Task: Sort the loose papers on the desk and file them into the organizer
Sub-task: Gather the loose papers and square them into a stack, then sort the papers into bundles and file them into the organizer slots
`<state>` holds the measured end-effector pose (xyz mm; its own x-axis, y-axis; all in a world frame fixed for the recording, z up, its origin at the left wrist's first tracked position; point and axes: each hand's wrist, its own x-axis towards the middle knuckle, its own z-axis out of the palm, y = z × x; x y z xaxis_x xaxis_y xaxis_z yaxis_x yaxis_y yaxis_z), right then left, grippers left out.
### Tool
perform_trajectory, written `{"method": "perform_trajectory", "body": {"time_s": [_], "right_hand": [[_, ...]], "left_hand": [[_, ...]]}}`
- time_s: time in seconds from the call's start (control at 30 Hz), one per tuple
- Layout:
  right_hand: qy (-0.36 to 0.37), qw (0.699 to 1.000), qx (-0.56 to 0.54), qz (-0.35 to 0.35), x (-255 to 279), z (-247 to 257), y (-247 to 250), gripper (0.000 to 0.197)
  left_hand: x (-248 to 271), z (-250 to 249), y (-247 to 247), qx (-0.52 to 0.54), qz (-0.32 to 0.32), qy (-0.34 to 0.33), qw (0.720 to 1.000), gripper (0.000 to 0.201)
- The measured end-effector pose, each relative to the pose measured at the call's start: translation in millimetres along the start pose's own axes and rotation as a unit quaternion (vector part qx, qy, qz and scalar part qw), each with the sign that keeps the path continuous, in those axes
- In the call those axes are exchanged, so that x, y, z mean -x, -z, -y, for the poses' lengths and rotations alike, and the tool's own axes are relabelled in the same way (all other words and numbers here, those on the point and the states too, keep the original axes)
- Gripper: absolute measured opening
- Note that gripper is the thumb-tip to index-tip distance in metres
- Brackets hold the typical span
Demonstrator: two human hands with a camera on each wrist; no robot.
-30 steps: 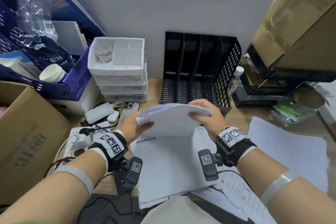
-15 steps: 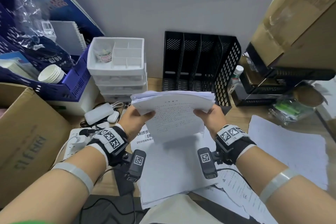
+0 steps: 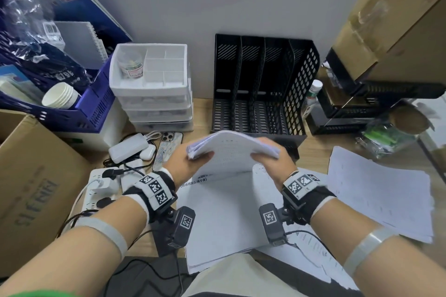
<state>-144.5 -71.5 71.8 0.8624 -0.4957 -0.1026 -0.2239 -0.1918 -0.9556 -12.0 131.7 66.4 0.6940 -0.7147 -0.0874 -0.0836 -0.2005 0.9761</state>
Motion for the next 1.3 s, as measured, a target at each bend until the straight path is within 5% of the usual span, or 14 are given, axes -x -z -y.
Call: {"method": "perform_trajectory", "body": {"time_s": [0.13, 0.2, 0.37, 0.5, 0.53, 0.63, 0.7, 0.8, 0.93, 1.3], "right_hand": [[-0.052, 0.998, 0.045, -0.016, -2, -18, -3, 0.020], [-0.107, 0.993, 0.028, -0.037, -8, -13, -3, 0.018], [-0.192, 0.973, 0.109, -0.063, -23, 12, -5, 0.064], [-0.153, 0.983, 0.034, 0.093, -16, 59, -24, 0.113], [-0.120, 0.984, 0.053, 0.124, -13, 72, -31, 0.109], [-0.030, 0.979, 0.161, 0.123, -15, 112, -50, 0.034], [-0.024, 0.986, 0.152, 0.069, -25, 124, -53, 0.043], [-0.037, 0.998, 0.056, 0.006, -38, 140, -42, 0.042], [-0.027, 0.998, 0.021, -0.049, -51, 160, -16, 0.044], [-0.040, 0.999, 0.007, -0.014, -100, 152, 24, 0.035]], "left_hand": [[0, 10, -2, -0.084, 0.030, 0.015, 0.996, 0.055], [0, 9, -5, -0.125, 0.033, 0.023, 0.991, 0.044], [-15, 3, -3, -0.273, -0.027, 0.101, 0.956, 0.037], [-20, -29, -1, -0.351, -0.052, 0.064, 0.933, 0.024], [-19, -39, -2, -0.364, -0.049, 0.057, 0.928, 0.025], [-15, -63, -12, -0.398, -0.035, 0.000, 0.917, 0.028], [-14, -71, -13, -0.408, -0.066, -0.029, 0.910, 0.031], [-15, -68, -8, -0.356, -0.059, -0.072, 0.930, 0.067], [-22, -48, -10, -0.322, 0.005, 0.015, 0.947, 0.107], [-62, -24, -53, -0.236, 0.010, 0.075, 0.969, 0.106]]}}
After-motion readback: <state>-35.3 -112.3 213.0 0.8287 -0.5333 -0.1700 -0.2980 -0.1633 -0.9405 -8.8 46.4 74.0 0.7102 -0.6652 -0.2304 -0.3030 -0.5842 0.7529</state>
